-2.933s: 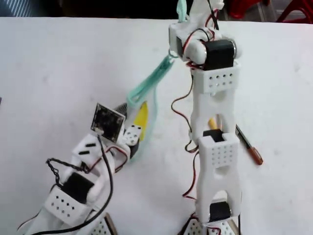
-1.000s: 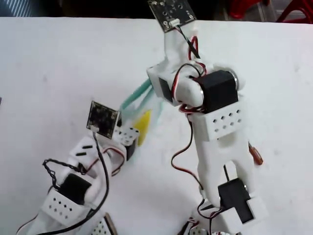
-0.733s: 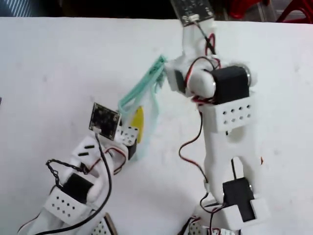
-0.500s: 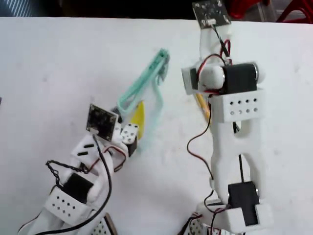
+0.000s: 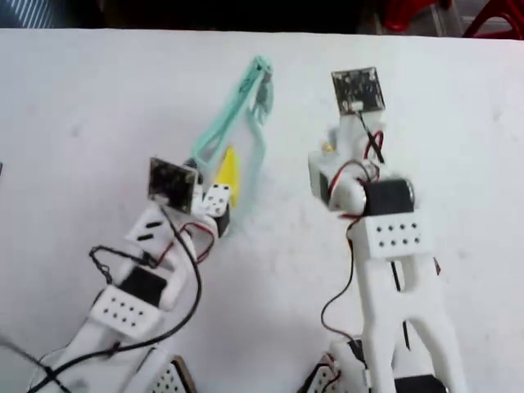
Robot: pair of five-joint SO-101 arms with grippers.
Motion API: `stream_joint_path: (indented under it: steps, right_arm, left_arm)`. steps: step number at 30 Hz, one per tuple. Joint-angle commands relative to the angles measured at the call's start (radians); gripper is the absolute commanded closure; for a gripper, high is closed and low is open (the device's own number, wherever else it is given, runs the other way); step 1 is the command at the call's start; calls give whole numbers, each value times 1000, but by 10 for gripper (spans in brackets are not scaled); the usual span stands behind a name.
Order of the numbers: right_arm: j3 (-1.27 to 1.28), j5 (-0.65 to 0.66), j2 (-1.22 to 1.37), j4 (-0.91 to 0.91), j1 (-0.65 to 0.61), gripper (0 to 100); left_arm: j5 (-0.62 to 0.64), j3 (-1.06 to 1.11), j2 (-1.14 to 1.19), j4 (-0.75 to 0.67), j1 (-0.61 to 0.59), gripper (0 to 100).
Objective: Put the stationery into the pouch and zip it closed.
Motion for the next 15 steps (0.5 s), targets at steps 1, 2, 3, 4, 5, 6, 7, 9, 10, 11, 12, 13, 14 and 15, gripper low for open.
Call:
stream_joint_path:
  steps: [1,2,3,4,5,6,7,9,10,11,12,13,14,15]
  right_arm:
    - [66,-8,-88,-70,2,981]
    - [66,-8,-94,-70,7,981]
    - [66,-8,-96,-68,8,981]
    - [68,-8,-94,-68,10,981]
    - [71,-8,-93,-68,8,981]
    - [74,-8,-93,-70,8,981]
    - [77,-8,-93,-73,8,981]
    - [78,-8,-93,-73,8,981]
    - [78,-8,-93,-73,8,981]
    - [78,-8,-90,-73,8,981]
    - [75,-8,-84,-73,8,981]
    - [75,-8,-77,-73,10,981]
    - [74,-8,-70,-73,10,981]
    - [74,-8,-61,-73,10,981]
  left_arm:
    - [-8,-64,84,-77,-8,979]
    - [-8,-63,85,-77,-10,979]
    - [-8,-63,85,-72,-10,979]
    - [-8,-63,85,-66,-10,979]
    - [-8,-63,85,-58,-10,979]
    - [-8,-63,85,-46,-5,978]
    - [-8,-63,85,-34,-1,978]
    - [-6,-63,85,-11,5,978]
    - [-6,-63,85,-3,5,978]
    - [-6,-63,85,-3,5,978]
    - [-6,-63,85,-2,4,978]
    - [-6,-63,85,-2,2,978]
    - [-6,-63,85,2,1,978]
    - [-6,-63,85,12,1,978]
